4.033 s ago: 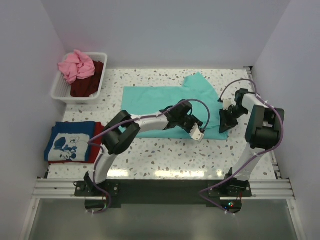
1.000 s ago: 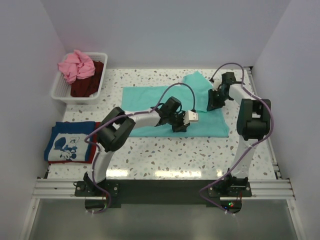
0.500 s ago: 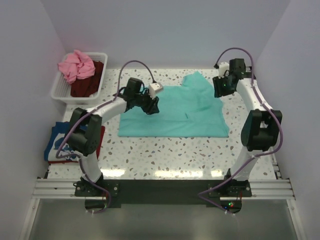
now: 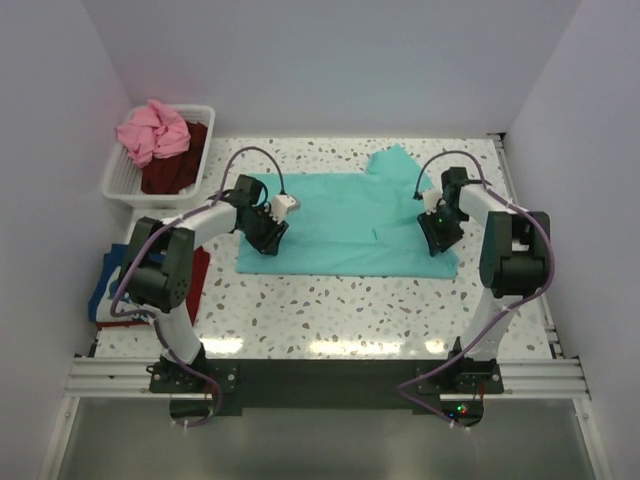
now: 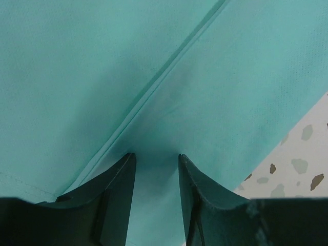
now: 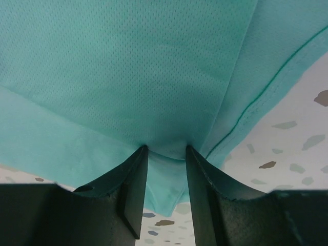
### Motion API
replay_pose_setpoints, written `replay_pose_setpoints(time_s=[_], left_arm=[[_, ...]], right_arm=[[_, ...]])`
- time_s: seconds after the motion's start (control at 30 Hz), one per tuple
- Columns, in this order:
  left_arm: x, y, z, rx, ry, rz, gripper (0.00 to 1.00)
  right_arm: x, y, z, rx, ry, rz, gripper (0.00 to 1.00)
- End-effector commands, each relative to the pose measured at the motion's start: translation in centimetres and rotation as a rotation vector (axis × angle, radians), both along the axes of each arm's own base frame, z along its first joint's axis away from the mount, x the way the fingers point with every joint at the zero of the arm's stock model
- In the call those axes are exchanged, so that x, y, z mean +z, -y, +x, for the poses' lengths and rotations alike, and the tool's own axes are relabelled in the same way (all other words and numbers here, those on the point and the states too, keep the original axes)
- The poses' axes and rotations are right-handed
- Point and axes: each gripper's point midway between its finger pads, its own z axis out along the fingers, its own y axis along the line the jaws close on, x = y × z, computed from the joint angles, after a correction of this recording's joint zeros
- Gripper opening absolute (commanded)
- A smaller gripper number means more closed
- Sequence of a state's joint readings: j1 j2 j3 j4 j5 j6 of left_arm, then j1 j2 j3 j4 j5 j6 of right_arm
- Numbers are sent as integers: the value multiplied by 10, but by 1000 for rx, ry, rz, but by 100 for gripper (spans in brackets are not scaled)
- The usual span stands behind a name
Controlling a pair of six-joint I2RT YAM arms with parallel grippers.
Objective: Fold and stack the t-shirts
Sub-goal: Fold the tshirt
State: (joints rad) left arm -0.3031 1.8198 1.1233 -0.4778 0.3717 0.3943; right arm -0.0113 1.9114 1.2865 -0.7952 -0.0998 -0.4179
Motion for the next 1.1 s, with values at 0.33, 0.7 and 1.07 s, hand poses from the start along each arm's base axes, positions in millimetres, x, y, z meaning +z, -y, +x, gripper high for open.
replay_pose_setpoints(time_s=[0.33,0.7,1.07], left_arm=[[-18,-20,-66,-96,-177,54,42],[98,-5,72,-42,151,-187,60],[137,-51,215,195,438,-167,65]], right_arm=[[10,2,-73,114,-127,-1,38],[93,-9,67,-46,105,306,56],[60,1,201,-206,372,270,50]])
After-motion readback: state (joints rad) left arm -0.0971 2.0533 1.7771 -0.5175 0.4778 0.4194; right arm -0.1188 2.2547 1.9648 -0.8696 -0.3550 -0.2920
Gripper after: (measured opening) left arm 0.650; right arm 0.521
